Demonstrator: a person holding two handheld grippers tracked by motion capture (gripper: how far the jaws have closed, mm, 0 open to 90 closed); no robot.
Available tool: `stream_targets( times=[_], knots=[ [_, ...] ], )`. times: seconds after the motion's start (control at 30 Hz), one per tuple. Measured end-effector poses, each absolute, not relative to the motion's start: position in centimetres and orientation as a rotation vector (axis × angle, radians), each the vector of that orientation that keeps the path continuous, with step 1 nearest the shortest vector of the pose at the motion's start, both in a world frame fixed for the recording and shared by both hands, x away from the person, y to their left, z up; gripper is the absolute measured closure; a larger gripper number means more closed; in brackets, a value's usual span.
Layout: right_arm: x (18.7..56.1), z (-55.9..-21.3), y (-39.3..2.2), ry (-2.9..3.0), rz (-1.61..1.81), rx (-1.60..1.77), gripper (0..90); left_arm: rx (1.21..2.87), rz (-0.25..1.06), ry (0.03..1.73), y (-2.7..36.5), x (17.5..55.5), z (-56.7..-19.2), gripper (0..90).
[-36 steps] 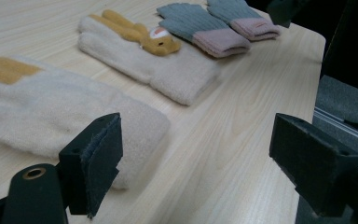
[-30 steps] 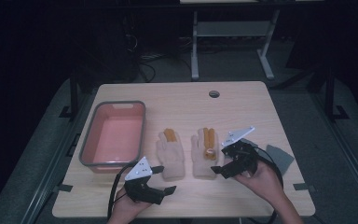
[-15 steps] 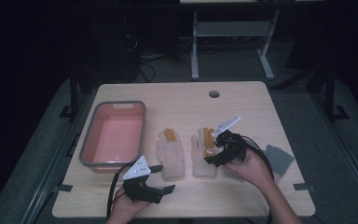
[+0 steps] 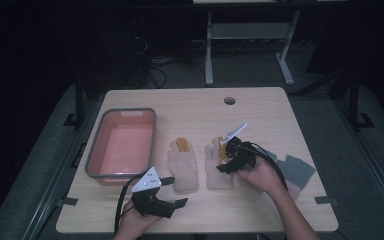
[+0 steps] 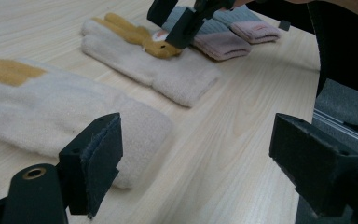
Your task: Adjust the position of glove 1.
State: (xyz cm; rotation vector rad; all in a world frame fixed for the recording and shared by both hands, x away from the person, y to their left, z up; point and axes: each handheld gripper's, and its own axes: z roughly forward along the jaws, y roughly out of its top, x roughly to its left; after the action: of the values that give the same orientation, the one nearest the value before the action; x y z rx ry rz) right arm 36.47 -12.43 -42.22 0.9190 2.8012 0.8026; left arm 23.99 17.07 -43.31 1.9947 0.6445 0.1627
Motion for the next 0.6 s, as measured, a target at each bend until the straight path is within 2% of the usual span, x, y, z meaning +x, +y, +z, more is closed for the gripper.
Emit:
stream_targets(
  times=[0.6],
  knots=[
    [37.2, -44.5, -11.2, 2.781, 0.655, 0.920, 49.6, 1.980, 0.151, 0.655, 17.3, 24.0, -43.3, 17.3]
  ],
)
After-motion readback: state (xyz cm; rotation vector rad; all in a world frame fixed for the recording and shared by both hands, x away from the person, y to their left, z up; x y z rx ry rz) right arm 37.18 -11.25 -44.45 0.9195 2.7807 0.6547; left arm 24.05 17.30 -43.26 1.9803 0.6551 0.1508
